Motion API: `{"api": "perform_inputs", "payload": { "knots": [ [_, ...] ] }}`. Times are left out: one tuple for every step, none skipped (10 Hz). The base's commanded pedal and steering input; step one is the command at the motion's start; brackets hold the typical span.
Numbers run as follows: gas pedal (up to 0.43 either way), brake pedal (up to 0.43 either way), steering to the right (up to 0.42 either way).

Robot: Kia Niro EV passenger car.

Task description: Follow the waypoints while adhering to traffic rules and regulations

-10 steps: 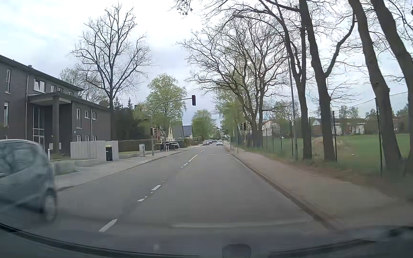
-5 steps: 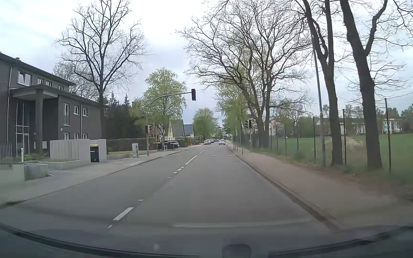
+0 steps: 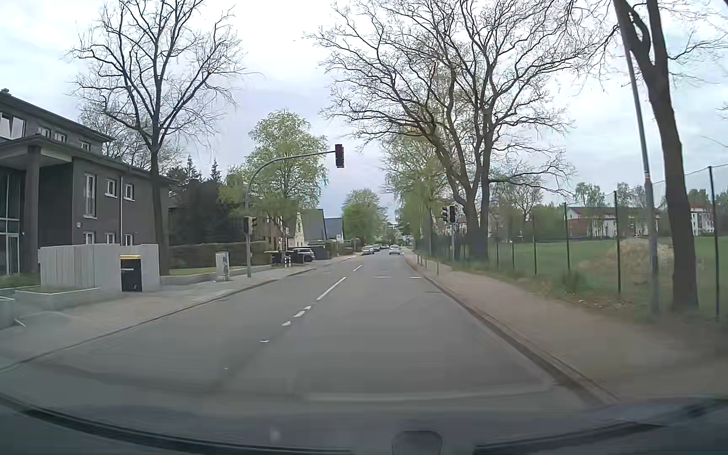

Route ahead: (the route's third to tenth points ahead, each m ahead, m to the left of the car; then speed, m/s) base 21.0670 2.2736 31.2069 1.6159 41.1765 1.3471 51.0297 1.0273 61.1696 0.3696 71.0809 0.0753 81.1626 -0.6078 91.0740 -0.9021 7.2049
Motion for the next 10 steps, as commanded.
{"api": "perform_inputs", "payload": {
  "knots": [
    [0.130,0.000,-0.006],
    [0.130,0.000,-0.005],
    [0.118,0.000,-0.003],
    [0.118,0.000,-0.001],
    [0.118,0.000,-0.001],
    [0.118,0.000,-0.001],
    [0.118,0.000,-0.001],
    [0.118,0.000,-0.001],
    [0.118,0.000,0.000],
    [0.118,0.000,0.001]
  ]
}}
